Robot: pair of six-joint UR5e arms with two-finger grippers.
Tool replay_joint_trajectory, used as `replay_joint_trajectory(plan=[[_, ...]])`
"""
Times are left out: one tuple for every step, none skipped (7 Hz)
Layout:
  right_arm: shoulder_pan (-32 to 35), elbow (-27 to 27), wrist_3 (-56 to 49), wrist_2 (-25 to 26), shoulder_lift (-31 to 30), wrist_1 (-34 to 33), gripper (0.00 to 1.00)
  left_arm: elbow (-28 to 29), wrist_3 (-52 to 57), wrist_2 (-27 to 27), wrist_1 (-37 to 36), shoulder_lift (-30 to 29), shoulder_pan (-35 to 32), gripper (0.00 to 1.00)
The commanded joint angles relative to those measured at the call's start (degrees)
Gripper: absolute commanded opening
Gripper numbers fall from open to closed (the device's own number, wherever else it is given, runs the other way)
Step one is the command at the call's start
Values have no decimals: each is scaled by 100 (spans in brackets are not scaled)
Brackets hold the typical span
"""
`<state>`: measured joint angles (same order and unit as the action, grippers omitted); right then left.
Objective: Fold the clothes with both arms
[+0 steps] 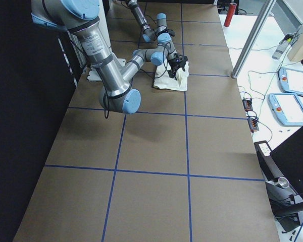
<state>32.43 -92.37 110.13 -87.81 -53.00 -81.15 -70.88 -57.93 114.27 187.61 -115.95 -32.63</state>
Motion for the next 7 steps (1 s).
replay_joint_trajectory(plan=[[0,0,0,0,0,3,100,336,-1214,104,852,99,10,0],[0,0,0,0,9,3,100,321,-1977,113,978,99,63,0],[0,-9,9,9,0,-6,100,312,-2394,113,961,99,72,0],[0,-9,9,9,9,3,100,312,-2885,104,944,99,89,0],[0,-9,9,9,0,-6,100,321,-3273,113,909,108,90,0],[0,-9,9,9,0,-6,100,329,-3451,113,865,125,90,0],[0,-9,9,9,0,-6,100,330,-3740,104,856,134,90,0]])
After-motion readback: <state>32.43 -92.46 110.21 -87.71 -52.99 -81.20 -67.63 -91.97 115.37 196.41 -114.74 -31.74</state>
